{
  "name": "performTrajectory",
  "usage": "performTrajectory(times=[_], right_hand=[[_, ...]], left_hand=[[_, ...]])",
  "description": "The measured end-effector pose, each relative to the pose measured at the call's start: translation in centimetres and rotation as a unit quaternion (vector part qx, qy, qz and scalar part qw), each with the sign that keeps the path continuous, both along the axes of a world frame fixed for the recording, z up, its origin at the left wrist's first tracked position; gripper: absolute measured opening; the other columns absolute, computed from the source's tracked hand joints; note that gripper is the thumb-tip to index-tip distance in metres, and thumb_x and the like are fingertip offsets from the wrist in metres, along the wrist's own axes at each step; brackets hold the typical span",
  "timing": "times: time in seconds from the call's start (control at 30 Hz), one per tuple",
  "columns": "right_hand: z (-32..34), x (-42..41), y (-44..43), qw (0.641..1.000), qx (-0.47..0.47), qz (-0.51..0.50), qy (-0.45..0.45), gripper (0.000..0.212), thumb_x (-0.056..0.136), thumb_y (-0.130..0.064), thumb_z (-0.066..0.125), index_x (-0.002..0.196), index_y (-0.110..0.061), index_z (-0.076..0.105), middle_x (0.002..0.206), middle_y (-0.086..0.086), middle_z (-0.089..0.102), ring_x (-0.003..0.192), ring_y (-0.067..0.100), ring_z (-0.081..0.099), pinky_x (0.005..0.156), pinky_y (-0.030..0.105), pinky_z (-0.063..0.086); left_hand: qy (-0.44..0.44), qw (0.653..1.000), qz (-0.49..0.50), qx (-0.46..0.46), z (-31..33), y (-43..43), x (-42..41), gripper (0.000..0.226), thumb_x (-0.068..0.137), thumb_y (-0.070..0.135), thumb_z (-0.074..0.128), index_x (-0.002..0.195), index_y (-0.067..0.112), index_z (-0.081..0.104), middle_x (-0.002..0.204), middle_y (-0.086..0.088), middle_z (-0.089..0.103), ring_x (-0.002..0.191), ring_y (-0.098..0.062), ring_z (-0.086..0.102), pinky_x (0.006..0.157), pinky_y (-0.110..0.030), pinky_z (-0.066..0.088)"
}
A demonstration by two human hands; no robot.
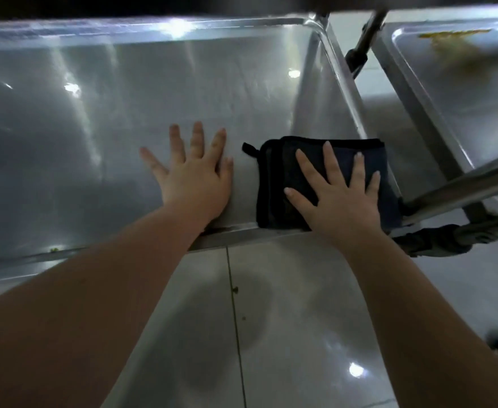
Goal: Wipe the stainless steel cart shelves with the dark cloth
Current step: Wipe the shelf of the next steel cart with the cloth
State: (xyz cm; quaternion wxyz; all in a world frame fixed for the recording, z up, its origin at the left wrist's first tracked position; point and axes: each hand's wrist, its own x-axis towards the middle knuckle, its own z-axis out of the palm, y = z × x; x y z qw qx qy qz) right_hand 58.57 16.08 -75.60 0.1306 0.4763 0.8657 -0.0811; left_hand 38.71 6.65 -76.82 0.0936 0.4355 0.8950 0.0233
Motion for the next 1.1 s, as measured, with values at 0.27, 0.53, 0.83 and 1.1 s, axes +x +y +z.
performTrajectory(times=[0.27, 0.53, 0.83, 1.1], right_hand=[[-0.1, -0.7, 2.5, 0.999, -0.040, 0.031, 0.004, 0.070, 0.083, -0.082, 0.012, 0.140, -0.062, -0.023, 0.159, -0.014, -0.030, 0.144, 0.041, -0.027, 0.114, 0.063, -0.016], [-0.4, -10.9, 13.9, 0.998, 0.006, 0.053, 0.041, 0.068, 0.087, -0.082, 0.015, 0.148, -0.059, -0.004, 0.165, -0.011, -0.010, 0.148, 0.043, -0.014, 0.115, 0.063, -0.012], [-0.6, -4.0, 7.2, 0.996, 0.023, 0.054, 0.070, 0.068, 0.088, -0.080, 0.014, 0.149, -0.057, -0.004, 0.165, -0.011, -0.008, 0.149, 0.041, -0.011, 0.116, 0.061, -0.010], [-0.6, 0.8, 1.6, 0.999, 0.019, 0.034, 0.015, 0.070, 0.084, -0.081, 0.009, 0.145, -0.059, -0.016, 0.162, -0.015, -0.021, 0.149, 0.037, -0.017, 0.118, 0.057, -0.010]], left_hand=[[0.019, 0.999, -0.013, -0.022, -0.9, 0.4, -0.5, 0.055, 0.098, 0.058, 0.005, 0.151, 0.051, -0.009, 0.165, 0.005, -0.012, 0.151, -0.032, -0.012, 0.109, -0.074, -0.005], [0.013, 0.999, -0.017, -0.027, -1.0, 0.7, -0.5, 0.057, 0.092, 0.062, 0.001, 0.148, 0.056, -0.011, 0.165, 0.007, -0.013, 0.150, -0.030, -0.015, 0.109, -0.073, -0.006], [0.016, 1.000, -0.007, -0.023, -1.1, 0.9, -0.6, 0.054, 0.097, 0.062, 0.006, 0.149, 0.055, -0.008, 0.165, 0.007, -0.012, 0.151, -0.029, -0.013, 0.110, -0.073, -0.005], [-0.029, 0.997, -0.032, -0.061, 0.1, 1.0, -1.1, 0.054, 0.100, 0.058, 0.010, 0.150, 0.052, -0.009, 0.164, 0.008, -0.016, 0.150, -0.029, -0.016, 0.109, -0.073, -0.008]])
